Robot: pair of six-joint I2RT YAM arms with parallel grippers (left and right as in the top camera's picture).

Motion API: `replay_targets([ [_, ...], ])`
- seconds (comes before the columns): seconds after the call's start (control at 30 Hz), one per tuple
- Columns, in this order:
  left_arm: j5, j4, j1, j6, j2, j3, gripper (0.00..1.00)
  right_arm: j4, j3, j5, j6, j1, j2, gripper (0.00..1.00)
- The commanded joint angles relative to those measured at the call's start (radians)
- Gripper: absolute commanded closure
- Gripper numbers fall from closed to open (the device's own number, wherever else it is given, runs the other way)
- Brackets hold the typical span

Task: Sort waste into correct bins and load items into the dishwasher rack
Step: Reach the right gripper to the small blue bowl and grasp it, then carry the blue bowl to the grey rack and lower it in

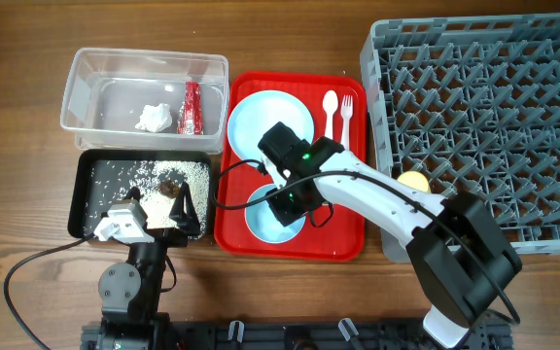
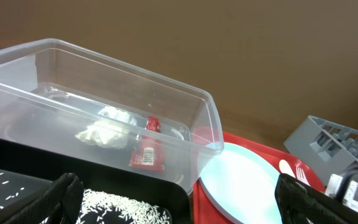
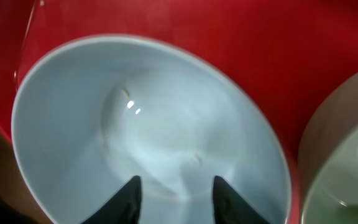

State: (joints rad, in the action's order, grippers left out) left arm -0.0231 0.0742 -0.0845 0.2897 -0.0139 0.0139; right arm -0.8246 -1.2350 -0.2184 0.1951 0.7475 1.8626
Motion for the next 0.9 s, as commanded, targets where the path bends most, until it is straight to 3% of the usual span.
replay_targets([
  [0.0,0.015,-0.003,0.005,-0.014,0.009,-0.008,0.0,0.017,-0.01,0.033,0.008,0.002,0.017,0.67],
  [0.13,0.015,-0.003,0.005,-0.014,0.009,-0.008,0.0,0.007,-0.01,0.039,0.007,0.002,-0.041,0.66],
  [0.3,0.015,-0.003,0.005,-0.014,0.009,-0.008,0.0,-0.061,-0.01,0.15,0.066,0.001,-0.201,0.53],
  [0.5,0.015,-0.003,0.005,-0.014,0.009,-0.008,0.0,-0.083,0.079,0.156,0.13,0.001,-0.152,0.52],
  [0.73,0.015,-0.003,0.005,-0.014,0.009,-0.008,0.0,-0.012,0.177,0.129,0.226,0.001,-0.117,0.53],
  [0.87,0.015,-0.003,0.005,-0.014,0.009,-0.008,0.0,0.081,0.204,0.093,0.223,0.001,-0.117,0.66],
])
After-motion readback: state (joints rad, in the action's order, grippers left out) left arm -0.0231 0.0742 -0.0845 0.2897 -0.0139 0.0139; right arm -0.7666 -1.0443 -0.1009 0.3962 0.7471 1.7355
